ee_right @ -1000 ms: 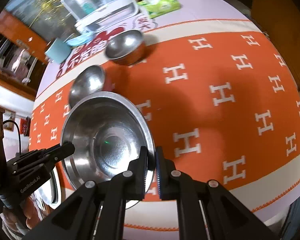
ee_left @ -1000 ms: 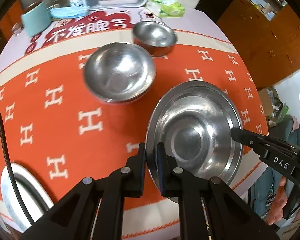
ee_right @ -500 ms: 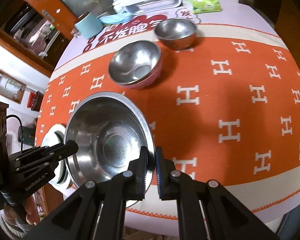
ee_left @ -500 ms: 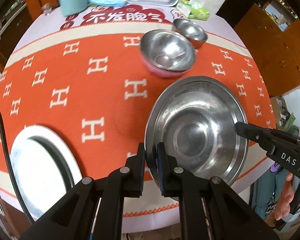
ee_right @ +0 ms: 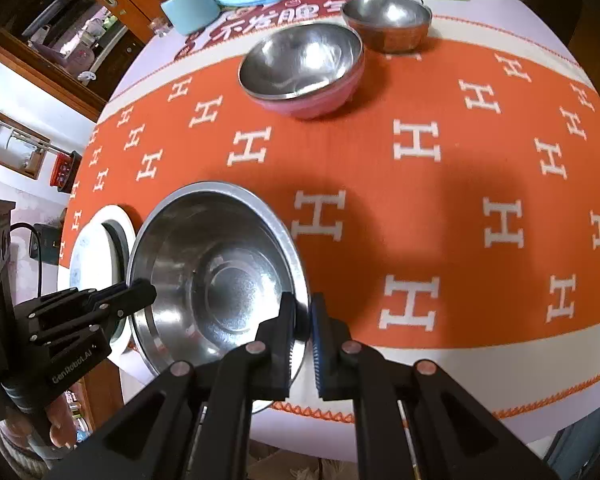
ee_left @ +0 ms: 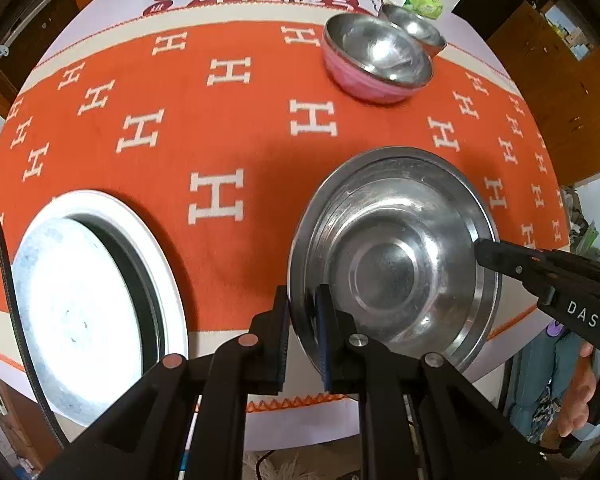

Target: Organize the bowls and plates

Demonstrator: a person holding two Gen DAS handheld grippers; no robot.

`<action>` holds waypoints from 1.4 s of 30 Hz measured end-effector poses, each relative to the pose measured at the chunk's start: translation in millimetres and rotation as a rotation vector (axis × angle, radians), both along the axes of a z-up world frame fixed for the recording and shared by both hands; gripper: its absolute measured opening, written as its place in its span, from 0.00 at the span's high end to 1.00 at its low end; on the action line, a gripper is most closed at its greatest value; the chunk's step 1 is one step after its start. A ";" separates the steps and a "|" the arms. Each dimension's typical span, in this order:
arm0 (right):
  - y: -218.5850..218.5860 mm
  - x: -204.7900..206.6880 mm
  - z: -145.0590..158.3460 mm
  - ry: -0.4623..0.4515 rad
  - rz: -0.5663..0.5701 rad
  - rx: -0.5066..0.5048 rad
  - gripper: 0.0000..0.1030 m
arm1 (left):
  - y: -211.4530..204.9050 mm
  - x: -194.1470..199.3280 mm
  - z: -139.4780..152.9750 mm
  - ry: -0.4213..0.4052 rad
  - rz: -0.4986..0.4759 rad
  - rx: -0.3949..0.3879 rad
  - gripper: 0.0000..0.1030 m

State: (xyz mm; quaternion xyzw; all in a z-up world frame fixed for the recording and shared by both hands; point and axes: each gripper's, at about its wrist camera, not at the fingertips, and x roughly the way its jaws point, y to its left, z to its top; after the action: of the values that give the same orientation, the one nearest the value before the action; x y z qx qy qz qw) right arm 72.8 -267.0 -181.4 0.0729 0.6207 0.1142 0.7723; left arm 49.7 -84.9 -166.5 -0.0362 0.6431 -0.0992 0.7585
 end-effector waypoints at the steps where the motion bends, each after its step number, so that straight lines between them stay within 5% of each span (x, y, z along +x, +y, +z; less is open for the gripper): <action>1: 0.6 -1.0 -2.9 0.008 -0.001 0.000 0.92 | 1.4 -1.3 -4.2 0.011 0.002 -0.001 0.90; 21: 11.1 -0.3 -29.1 0.058 0.002 -0.035 0.92 | 1.7 1.4 -36.7 0.047 -0.018 0.014 0.89; 23: 12.0 -0.3 -30.5 0.061 -0.001 -0.032 0.92 | 0.3 1.8 -36.5 0.046 -0.017 0.011 0.83; 25: 15.0 0.4 -32.2 0.066 -0.002 -0.024 0.89 | -1.2 1.9 -32.3 0.037 -0.013 0.016 0.61; 27: 14.6 -0.3 -32.1 0.066 -0.011 -0.016 0.89 | -1.2 1.4 -28.8 0.014 -0.013 0.032 0.50; 42: 11.2 -8.9 -19.7 0.032 -0.016 -0.001 0.73 | 7.9 -2.2 -14.8 -0.020 0.000 0.020 0.35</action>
State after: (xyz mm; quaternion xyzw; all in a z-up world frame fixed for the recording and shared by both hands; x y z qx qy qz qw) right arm 63.9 -255.8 -201.1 0.0793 0.6322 0.1066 0.7633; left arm 47.6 -76.9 -181.2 -0.0277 0.6366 -0.0933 0.7651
